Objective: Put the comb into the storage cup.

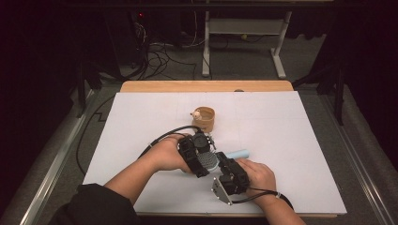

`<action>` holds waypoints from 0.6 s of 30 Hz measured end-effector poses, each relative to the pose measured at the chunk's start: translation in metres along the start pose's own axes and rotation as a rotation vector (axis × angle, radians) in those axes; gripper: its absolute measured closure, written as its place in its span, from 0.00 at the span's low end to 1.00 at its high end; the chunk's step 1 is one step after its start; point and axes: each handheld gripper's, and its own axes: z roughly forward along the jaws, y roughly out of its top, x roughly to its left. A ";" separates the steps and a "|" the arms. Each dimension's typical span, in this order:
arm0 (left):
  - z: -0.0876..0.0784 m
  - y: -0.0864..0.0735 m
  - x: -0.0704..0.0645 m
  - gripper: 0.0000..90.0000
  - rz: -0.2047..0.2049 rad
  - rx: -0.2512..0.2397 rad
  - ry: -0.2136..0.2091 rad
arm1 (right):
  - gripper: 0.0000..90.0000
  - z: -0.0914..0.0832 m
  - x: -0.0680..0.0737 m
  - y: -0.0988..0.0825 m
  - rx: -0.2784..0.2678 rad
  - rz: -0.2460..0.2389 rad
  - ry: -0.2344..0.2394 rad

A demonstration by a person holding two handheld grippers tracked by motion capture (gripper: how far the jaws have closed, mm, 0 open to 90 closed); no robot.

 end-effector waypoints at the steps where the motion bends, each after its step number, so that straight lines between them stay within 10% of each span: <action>1: 0.000 0.000 0.000 0.22 -0.003 0.000 -0.003 | 0.86 0.000 0.000 0.000 0.001 -0.001 -0.002; 18: -0.010 -0.004 0.000 0.08 0.020 -0.031 0.007 | 0.86 0.002 -0.002 -0.002 0.011 0.001 0.010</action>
